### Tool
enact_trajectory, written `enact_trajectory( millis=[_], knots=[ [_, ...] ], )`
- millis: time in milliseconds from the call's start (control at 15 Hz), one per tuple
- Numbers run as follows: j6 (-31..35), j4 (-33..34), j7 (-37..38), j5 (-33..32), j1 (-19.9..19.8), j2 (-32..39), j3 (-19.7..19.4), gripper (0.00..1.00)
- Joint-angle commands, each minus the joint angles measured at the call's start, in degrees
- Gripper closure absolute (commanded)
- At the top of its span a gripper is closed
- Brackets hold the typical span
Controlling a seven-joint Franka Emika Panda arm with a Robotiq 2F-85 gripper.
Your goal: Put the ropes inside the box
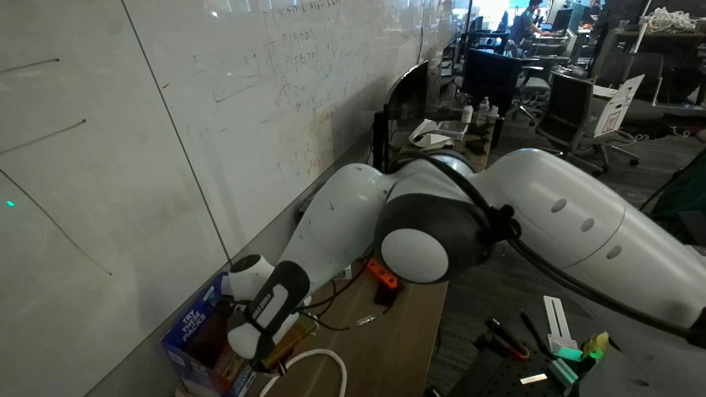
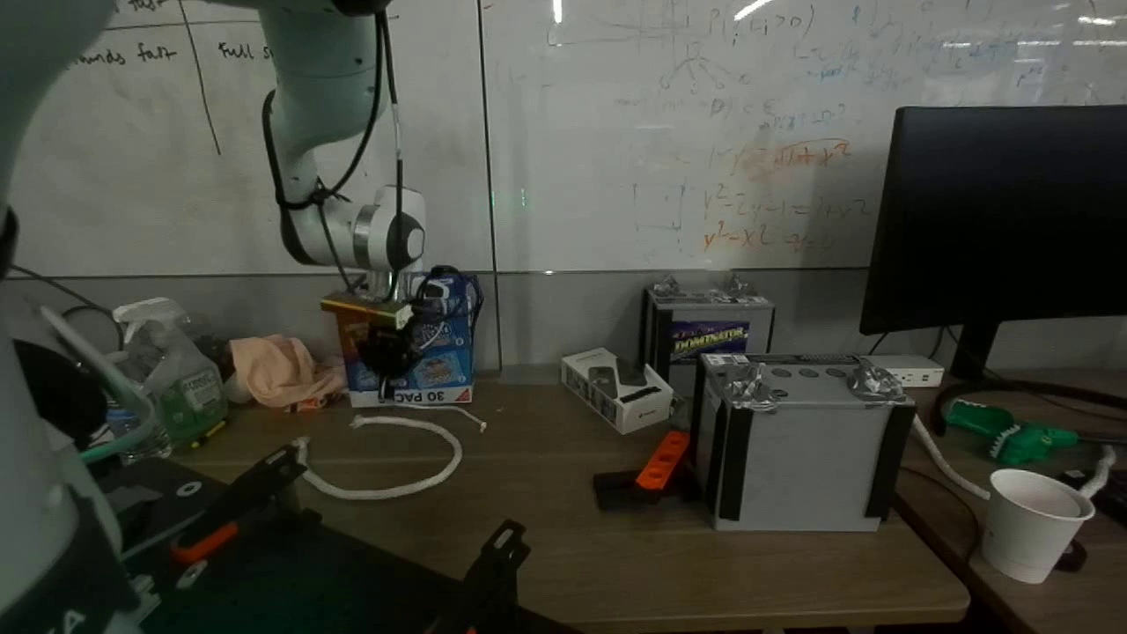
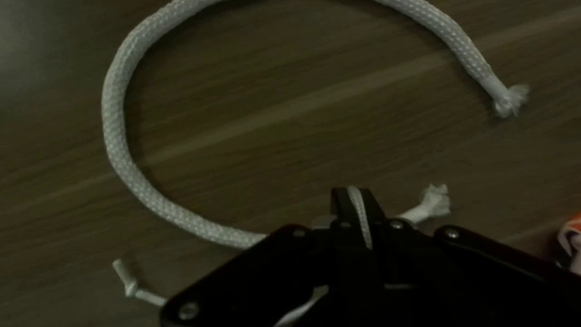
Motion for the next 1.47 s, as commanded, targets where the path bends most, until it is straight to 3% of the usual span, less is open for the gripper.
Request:
enact_trajectory(
  millis=[0, 467, 867, 1400],
  knots=[
    [-2.51, -4.70, 2.37, -0.81, 0.52, -10.68, -0.34, 0.92],
    [-2.40, -8.00, 13.31, -2.10, 2.72, -27.58, -2.10, 0.92],
    [-9.18, -6.73, 22.33, -3.36, 1.54, -40.41, -1.01, 0.92],
    [-14.31, -3.18, 27.15, -4.92, -1.07, -43.61, 1.68, 0.92]
  ],
)
